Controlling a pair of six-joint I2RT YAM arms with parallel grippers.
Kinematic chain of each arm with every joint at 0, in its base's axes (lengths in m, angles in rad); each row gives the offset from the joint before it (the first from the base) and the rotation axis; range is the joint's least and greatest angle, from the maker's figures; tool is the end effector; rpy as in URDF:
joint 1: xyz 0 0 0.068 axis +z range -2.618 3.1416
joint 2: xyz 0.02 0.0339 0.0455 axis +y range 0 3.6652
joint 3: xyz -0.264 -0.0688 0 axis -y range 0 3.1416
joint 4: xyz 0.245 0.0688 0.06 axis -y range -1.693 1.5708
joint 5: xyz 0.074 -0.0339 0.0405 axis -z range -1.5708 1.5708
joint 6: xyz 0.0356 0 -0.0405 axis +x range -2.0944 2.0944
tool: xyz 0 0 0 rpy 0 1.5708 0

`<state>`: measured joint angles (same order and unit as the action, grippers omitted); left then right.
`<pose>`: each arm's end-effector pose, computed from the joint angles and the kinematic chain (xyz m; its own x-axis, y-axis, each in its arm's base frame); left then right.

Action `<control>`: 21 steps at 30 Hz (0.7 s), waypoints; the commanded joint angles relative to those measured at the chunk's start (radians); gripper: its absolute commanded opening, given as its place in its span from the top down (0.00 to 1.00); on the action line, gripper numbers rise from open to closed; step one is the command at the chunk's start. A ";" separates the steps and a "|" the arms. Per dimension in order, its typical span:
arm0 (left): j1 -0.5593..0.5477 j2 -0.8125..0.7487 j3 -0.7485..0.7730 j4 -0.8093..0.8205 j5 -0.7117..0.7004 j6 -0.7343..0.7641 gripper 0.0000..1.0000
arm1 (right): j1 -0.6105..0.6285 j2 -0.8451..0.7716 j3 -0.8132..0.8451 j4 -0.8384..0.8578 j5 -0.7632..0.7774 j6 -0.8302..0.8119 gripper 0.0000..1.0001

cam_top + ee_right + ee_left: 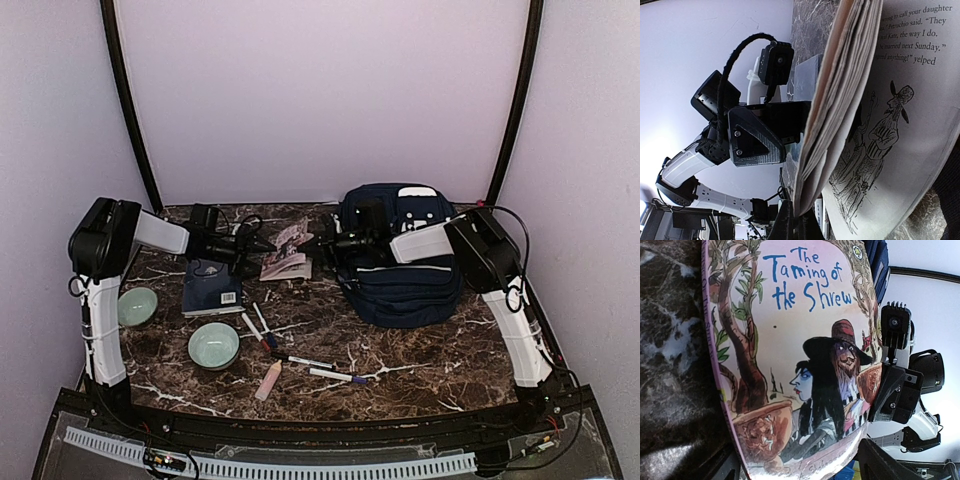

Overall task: Pack the student bag
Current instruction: Pick up the book at the corner of the board.

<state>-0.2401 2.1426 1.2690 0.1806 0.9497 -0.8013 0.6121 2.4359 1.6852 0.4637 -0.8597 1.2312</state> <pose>0.4196 -0.1325 0.1257 -0.9676 -0.1934 -0.1621 0.0734 0.3989 -0.9141 0.4218 0.3291 0.1339 -0.9915 0.0558 -0.1173 -0.1046 0.1922 0.9758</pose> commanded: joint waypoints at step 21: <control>-0.013 0.050 -0.019 0.029 0.011 -0.091 0.83 | -0.002 0.008 -0.030 -0.246 0.113 -0.153 0.99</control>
<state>-0.2474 2.1826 1.2675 0.2234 0.9569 -0.8917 0.6067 2.4359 1.6554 0.3038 -0.7849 1.1187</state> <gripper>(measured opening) 0.236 0.012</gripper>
